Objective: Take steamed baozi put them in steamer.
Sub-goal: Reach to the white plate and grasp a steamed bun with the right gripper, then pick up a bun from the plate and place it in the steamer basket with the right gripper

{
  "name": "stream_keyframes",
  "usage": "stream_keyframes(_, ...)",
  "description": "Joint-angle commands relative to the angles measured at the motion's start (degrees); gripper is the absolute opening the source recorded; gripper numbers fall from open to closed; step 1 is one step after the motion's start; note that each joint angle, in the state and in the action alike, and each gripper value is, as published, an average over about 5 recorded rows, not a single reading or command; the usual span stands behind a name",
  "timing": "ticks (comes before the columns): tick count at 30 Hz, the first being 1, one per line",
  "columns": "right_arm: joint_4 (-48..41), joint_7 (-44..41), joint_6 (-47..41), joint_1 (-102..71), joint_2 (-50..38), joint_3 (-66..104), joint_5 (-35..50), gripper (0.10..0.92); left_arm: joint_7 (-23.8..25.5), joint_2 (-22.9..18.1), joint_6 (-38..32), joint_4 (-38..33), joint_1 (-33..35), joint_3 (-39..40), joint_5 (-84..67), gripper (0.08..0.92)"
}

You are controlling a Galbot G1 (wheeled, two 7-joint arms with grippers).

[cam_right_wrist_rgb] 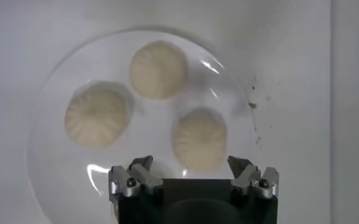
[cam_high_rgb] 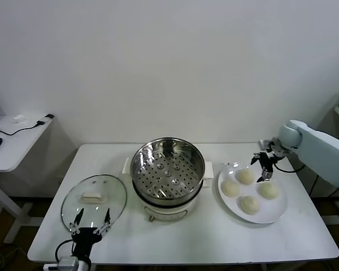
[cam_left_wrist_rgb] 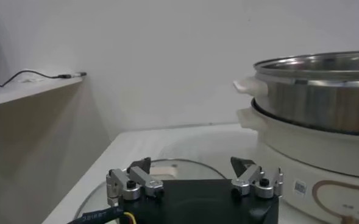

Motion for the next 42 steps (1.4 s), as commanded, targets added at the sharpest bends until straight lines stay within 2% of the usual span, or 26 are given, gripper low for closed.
stream_keyframes(1, -8.8, 0.0, 0.5, -2.3, 5.8, 0.4, -1.5, 0.823, 0.2, 0.1, 0.0, 0.2, 0.1, 0.0, 0.2, 0.823)
stream_keyframes(19, -14.3, 2.4, 0.2, -5.3, 9.7, 4.7, -2.5, 0.816, 0.5, -0.2, -0.1, 0.1, 0.0, 0.4, 0.7, 0.823)
stream_keyframes(26, -12.9, 2.0, 0.1, -4.2, 9.0, 4.1, -2.6, 0.698, 0.5, -0.4, -0.1, -0.4, 0.2, 0.5, 1.1, 0.823)
stream_keyframes(34, -6.6, 0.4, 0.1, -0.2, 5.1, 1.8, -0.5, 0.683, 0.5, -0.7, -0.1, -1.0, 0.7, 0.6, 1.5, 0.823)
stream_keyframes(42, 7.8, -2.5, 2.0, 18.0, 1.7, -10.5, 5.1, 0.679, 0.3, -0.8, 0.2, -1.9, 1.0, 1.3, 2.0, 0.823)
